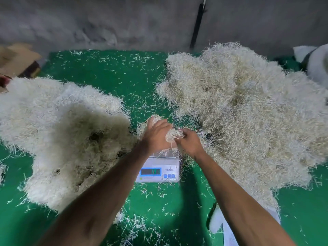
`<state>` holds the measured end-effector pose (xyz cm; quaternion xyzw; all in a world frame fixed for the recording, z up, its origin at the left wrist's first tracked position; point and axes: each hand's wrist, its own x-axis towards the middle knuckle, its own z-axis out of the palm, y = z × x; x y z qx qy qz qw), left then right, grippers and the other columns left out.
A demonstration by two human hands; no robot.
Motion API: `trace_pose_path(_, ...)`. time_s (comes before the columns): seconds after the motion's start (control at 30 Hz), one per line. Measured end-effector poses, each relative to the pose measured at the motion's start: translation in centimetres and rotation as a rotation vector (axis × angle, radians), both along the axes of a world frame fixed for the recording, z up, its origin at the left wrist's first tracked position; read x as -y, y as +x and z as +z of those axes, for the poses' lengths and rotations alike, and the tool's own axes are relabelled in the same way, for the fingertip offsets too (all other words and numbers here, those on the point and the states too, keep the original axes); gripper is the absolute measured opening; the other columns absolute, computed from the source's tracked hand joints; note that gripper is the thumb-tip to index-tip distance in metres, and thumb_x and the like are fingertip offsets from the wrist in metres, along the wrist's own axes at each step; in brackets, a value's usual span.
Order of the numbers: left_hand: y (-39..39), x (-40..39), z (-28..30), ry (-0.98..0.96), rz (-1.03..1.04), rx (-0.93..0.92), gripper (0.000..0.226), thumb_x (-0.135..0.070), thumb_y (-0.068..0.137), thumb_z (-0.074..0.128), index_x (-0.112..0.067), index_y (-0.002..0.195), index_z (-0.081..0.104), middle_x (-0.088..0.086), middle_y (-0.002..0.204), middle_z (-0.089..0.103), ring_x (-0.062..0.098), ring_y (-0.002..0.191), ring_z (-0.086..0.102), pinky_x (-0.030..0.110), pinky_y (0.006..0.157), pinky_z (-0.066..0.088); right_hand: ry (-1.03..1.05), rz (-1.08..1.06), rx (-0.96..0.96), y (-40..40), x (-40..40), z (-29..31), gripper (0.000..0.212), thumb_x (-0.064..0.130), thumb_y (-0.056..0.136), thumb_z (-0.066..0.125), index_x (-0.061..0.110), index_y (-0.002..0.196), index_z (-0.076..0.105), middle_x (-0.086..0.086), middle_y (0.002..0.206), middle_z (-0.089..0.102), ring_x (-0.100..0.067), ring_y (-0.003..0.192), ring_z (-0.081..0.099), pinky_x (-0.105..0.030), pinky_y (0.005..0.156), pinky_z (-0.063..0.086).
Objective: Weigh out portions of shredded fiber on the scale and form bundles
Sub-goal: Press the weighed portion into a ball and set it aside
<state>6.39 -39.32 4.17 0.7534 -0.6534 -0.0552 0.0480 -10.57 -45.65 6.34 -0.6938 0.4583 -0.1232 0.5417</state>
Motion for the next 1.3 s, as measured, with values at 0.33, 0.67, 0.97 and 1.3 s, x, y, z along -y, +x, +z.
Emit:
trace_pose_path(0.33, 0.2, -1.7, -1.5, -0.212, 0.059, -0.224, 0.031, -0.024, 0.077, 0.085, -0.015, 0.066, 0.057, -0.009, 0.052, 0.041, 0.010, 0.052, 0.042, 0.041, 0.083, 0.051, 0.097, -0.296, 0.313, -2.9, 11.5, 4.9, 0.023, 0.017, 0.100, 0.065, 0.001, 0.115, 0.066, -0.007, 0.090, 0.063, -0.003, 0.050, 0.059, -0.023, 0.049, 0.051)
trace_pose_path(0.67, -0.2, -2.1, -1.6, -0.076, 0.142, -0.175, 0.038, -0.028, 0.082, 0.069, -0.026, 0.063, 0.036, -0.012, 0.055, 0.035, 0.018, 0.057, 0.043, 0.037, 0.079, 0.046, 0.057, -0.893, 0.482, -4.9, 20.3, 7.0, 0.025, 0.006, 0.097, 0.067, 0.003, 0.122, 0.065, -0.001, 0.093, 0.068, -0.007, 0.067, 0.067, -0.019, 0.065, 0.060)
trace_pose_path(0.97, -0.5, -2.0, -0.5, -0.141, 0.372, -0.440, 0.029, -0.047, 0.094, 0.059, -0.024, 0.079, 0.050, -0.008, 0.068, 0.056, 0.009, 0.063, 0.057, 0.037, 0.078, 0.057, -0.310, -0.311, 0.054, -7.3, 20.0, 6.4, 0.043, 0.030, 0.108, 0.051, 0.009, 0.146, 0.047, -0.012, 0.137, 0.058, -0.026, 0.120, 0.057, -0.047, 0.106, 0.047)
trace_pose_path(1.3, -1.0, -4.0, 3.4, -0.351, 0.228, -0.420, 0.092, -0.077, 0.067, 0.066, -0.019, 0.136, 0.052, 0.007, 0.135, 0.058, 0.021, 0.120, 0.051, 0.046, 0.109, 0.039, -1.073, 0.109, -0.246, -3.3, 9.4, 4.2, 0.030, 0.030, 0.099, 0.058, 0.014, 0.122, 0.068, -0.005, 0.120, 0.064, -0.020, 0.108, 0.058, -0.039, 0.098, 0.051)
